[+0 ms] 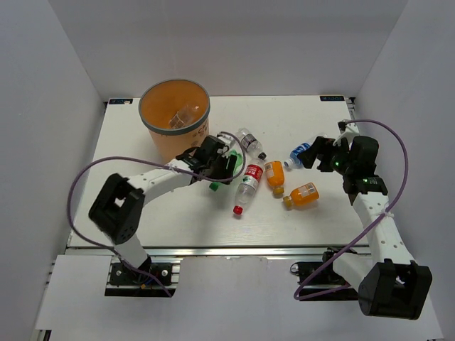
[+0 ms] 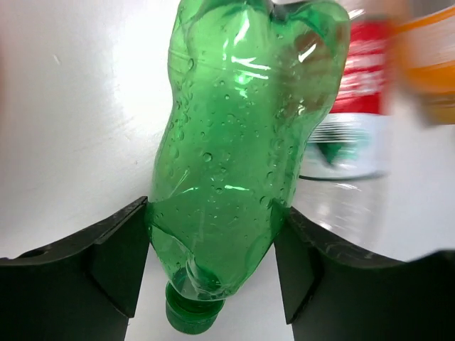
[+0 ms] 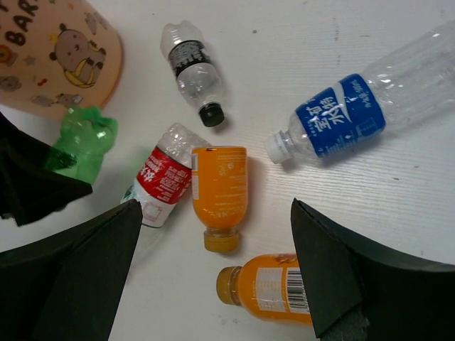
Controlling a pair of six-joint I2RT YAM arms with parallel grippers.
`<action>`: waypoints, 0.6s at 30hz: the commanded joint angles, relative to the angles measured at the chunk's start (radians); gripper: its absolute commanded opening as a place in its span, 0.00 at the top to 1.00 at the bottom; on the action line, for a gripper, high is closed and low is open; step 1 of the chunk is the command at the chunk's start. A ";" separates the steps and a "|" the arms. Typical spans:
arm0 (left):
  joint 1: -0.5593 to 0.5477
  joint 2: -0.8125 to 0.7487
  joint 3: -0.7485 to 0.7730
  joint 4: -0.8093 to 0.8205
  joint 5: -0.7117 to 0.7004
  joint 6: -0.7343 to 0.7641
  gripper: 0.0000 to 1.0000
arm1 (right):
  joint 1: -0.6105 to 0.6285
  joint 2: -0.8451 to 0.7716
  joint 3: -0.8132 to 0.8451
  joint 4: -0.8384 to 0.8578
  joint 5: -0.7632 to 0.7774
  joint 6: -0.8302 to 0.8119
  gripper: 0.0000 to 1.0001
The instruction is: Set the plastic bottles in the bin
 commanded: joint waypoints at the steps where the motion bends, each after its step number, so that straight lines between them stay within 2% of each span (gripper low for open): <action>1: -0.005 -0.217 0.040 0.040 0.070 0.004 0.57 | -0.001 0.001 0.014 0.043 -0.166 -0.057 0.11; 5: -0.005 -0.369 0.089 0.092 0.109 -0.024 0.55 | 0.025 -0.010 0.015 0.045 -0.176 -0.069 0.11; 7: -0.005 -0.409 0.116 0.095 0.069 -0.029 0.54 | 0.025 -0.019 0.015 0.040 -0.156 -0.061 0.11; 9: -0.003 -0.406 0.187 0.063 -0.032 -0.038 0.54 | 0.025 -0.025 0.015 0.042 -0.159 -0.060 0.11; 10: 0.000 -0.380 0.218 0.042 -0.158 -0.039 0.54 | 0.025 -0.034 0.014 0.042 -0.161 -0.058 0.11; 11: 0.006 -0.360 0.286 -0.004 -0.219 -0.045 0.54 | 0.025 -0.039 0.011 0.046 -0.167 -0.057 0.11; 14: 0.089 -0.277 0.417 -0.087 -0.327 -0.081 0.54 | 0.025 -0.050 -0.003 0.066 -0.179 -0.055 0.11; 15: 0.168 -0.257 0.438 -0.098 -0.319 -0.094 0.54 | 0.025 -0.048 -0.003 0.068 -0.177 -0.055 0.11; 18: 0.332 -0.185 0.483 -0.110 -0.180 -0.154 0.54 | 0.025 -0.044 0.000 0.058 -0.158 -0.054 0.11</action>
